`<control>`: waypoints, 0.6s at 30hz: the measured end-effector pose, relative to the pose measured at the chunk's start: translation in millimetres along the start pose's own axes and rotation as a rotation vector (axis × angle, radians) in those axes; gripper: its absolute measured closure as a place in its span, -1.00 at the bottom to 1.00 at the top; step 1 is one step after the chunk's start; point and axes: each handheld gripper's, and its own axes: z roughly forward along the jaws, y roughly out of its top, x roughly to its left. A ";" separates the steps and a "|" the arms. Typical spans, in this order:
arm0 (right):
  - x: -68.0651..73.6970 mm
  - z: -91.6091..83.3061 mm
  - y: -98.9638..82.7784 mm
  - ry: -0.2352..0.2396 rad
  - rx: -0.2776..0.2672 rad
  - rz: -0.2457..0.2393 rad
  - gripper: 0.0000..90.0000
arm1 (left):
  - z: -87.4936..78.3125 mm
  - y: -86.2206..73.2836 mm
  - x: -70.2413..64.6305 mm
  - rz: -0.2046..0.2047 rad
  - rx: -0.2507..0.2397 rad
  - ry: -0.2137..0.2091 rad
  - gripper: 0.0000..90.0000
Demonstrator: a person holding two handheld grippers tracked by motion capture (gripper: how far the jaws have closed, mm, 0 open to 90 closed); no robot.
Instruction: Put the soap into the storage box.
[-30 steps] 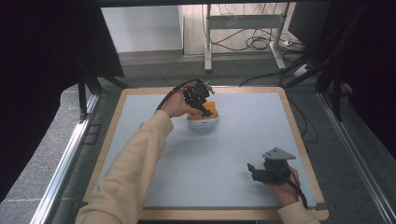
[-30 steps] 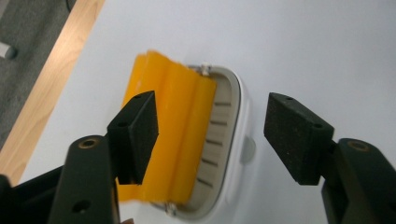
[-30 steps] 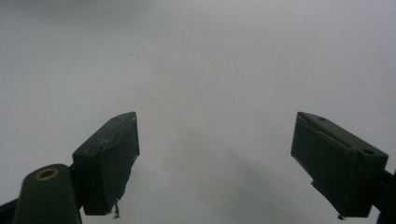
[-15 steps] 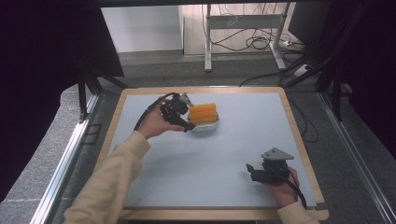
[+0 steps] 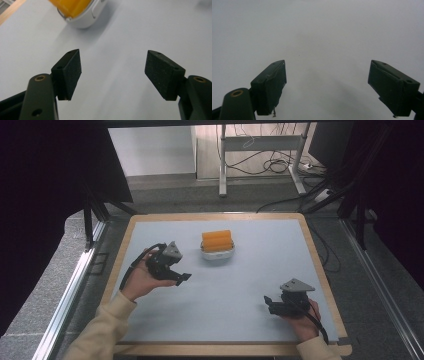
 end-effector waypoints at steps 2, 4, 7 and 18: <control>0.4 -0.1 0.1 0.000 0.001 -0.002 -0.65 | -3.4 -17.1 -5.9 -0.030 -0.011 -0.003 -0.36; 1.0 -0.4 0.1 -0.002 0.000 -0.002 -0.65 | -4.6 -22.8 -8.2 -0.036 -0.005 0.003 -0.36; 1.3 -0.4 0.0 -0.003 -0.001 -0.003 -0.65 | -6.4 -39.6 -14.4 -0.048 0.009 0.015 -0.36; 0.5 -0.5 0.0 -0.004 0.001 -0.007 -0.65 | -0.8 -83.4 -21.5 -0.141 0.027 -0.006 -0.38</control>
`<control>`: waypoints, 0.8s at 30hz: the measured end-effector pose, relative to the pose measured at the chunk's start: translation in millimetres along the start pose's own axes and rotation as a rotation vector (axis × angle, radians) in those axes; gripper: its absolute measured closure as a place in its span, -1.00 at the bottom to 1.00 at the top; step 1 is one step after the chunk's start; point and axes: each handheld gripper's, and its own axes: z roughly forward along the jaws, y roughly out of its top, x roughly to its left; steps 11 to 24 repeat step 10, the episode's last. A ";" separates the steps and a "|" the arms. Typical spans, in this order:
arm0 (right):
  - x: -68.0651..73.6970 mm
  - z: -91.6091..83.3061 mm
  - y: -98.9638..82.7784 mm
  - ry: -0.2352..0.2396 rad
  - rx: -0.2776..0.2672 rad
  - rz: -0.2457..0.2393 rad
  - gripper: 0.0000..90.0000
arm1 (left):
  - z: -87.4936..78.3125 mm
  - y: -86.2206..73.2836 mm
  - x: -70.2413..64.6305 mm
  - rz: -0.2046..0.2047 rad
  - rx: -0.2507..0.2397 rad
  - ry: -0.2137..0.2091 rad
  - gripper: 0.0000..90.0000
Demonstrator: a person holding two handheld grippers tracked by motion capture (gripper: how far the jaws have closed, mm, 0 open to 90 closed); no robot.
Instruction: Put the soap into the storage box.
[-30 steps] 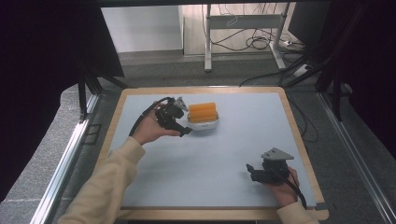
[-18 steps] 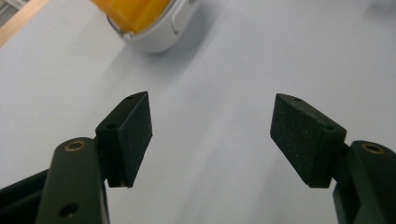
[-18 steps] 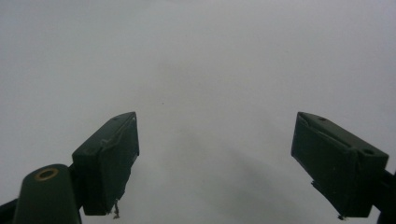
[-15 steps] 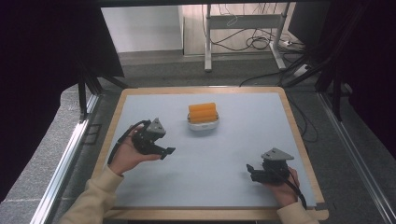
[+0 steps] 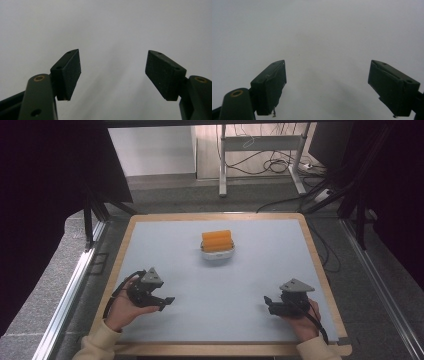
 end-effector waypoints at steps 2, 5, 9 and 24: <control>-0.5 0.0 0.1 -0.001 -0.001 0.000 -0.65 | 0.6 -2.5 0.6 -0.006 0.004 0.003 -0.38; -0.4 0.5 0.4 -0.002 0.001 -0.001 -0.65 | 0.2 -2.4 1.5 -0.006 0.001 0.014 -0.38; -1.5 -1.1 0.7 -0.005 -0.015 0.012 -0.65 | 1.3 -3.2 0.7 -0.005 -0.006 0.030 -0.39; -1.5 -1.1 0.7 -0.005 -0.015 0.012 -0.65 | 1.6 -3.7 0.8 -0.006 -0.007 0.035 -0.39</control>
